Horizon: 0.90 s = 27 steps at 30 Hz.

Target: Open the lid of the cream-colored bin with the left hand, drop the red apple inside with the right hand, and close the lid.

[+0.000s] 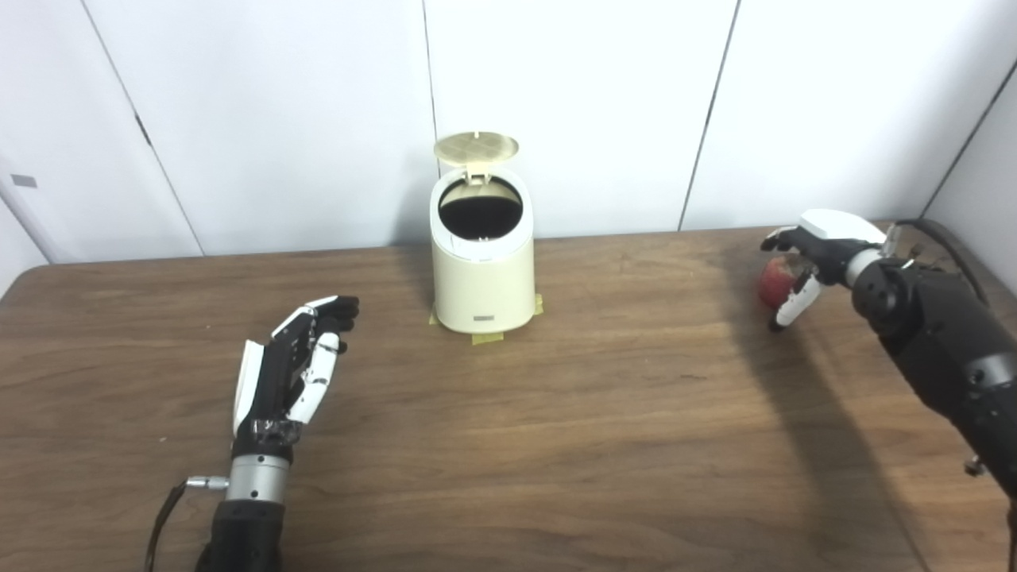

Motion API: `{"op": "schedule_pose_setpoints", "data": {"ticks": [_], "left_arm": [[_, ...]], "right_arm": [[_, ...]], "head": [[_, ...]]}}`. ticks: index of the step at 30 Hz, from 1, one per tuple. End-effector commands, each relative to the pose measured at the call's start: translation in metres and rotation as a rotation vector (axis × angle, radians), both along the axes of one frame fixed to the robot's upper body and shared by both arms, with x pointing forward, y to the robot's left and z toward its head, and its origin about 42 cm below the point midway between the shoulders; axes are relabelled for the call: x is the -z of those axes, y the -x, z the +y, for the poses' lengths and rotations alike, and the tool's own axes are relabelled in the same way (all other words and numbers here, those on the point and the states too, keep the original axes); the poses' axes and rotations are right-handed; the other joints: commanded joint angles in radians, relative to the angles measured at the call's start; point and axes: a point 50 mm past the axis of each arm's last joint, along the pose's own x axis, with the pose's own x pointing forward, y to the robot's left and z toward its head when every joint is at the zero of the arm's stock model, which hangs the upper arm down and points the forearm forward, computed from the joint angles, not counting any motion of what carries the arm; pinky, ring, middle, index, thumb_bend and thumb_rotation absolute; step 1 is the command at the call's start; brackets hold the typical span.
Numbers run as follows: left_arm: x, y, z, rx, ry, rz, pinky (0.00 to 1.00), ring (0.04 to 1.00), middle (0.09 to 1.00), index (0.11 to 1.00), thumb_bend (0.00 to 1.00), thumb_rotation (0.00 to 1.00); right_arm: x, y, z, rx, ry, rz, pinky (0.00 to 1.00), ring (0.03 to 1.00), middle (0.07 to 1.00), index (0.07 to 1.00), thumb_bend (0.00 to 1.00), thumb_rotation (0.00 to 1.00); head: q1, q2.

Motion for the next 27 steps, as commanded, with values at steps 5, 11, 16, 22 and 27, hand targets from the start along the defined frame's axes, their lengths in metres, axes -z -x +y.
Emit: {"op": "schedule_pose_setpoints", "data": {"ticks": [5, 11, 16, 22, 27], "left_arm": [[-0.013, -0.002, -0.001, 0.001, -0.017, -0.053, 0.62, 0.718, 0.731, 0.723, 0.17, 0.75], [-0.013, -0.002, -0.001, 0.004, -0.016, -0.059, 0.62, 0.714, 0.727, 0.72, 0.17, 0.77], [-0.014, -0.002, -0.001, 0.008, -0.02, -0.058, 0.62, 0.718, 0.731, 0.723, 0.17, 0.78], [-0.014, -0.001, 0.0, 0.003, -0.022, -0.061, 0.62, 0.716, 0.729, 0.72, 0.18, 0.79], [-0.014, 0.0, -0.001, 0.002, -0.02, -0.06, 0.62, 0.715, 0.728, 0.719, 0.18, 0.8]], "right_arm": [[-0.048, -0.019, 0.002, -0.015, 0.006, -0.104, 0.64, 0.786, 0.853, 0.83, 0.9, 0.12], [-0.046, -0.026, -0.001, -0.021, 0.023, -0.072, 0.65, 0.796, 0.856, 0.828, 0.88, 0.11], [-0.041, -0.028, 0.0, -0.03, 0.052, -0.048, 0.63, 0.778, 0.845, 0.805, 0.88, 0.12], [-0.041, -0.028, 0.005, -0.007, 0.124, 0.034, 0.62, 0.781, 0.846, 0.795, 0.9, 0.13], [-0.032, -0.029, 0.004, -0.003, 0.252, -0.025, 0.49, 0.641, 0.727, 0.624, 0.69, 0.08]], "head": [[0.002, 0.004], [0.004, 0.005], [0.008, 0.007], [0.008, 0.009], [0.009, 0.012]]}}
